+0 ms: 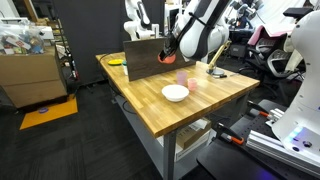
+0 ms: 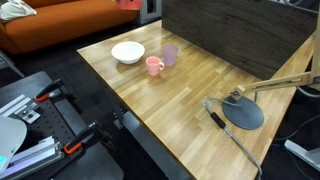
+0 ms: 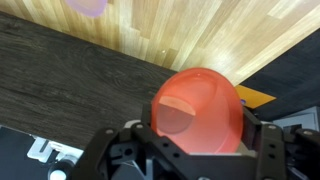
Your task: Pour the contents in the red cup into the white bowl
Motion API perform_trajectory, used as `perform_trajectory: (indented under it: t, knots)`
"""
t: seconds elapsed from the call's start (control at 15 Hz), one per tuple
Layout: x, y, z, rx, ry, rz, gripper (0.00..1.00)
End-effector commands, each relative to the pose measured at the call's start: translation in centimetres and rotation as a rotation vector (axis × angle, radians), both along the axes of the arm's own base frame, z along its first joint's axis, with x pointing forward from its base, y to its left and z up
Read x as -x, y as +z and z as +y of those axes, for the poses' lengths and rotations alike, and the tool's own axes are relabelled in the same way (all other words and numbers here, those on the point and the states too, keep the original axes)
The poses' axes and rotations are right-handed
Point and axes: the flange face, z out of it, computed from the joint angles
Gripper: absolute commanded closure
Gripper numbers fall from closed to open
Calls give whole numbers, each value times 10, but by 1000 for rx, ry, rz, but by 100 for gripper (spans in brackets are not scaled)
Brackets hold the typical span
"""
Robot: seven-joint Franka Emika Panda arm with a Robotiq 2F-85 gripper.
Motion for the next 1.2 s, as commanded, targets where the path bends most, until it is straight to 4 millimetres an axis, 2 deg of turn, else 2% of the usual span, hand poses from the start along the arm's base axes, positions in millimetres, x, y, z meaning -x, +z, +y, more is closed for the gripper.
perform_trajectory:
  t: [0.0,0.53,1.13]
  knots:
    - [-4,9,15,39,-20,-68,45]
    - [18,-15,20,41,-132,-110,45]
    - [24,-30,10,81,-195,-141,45]
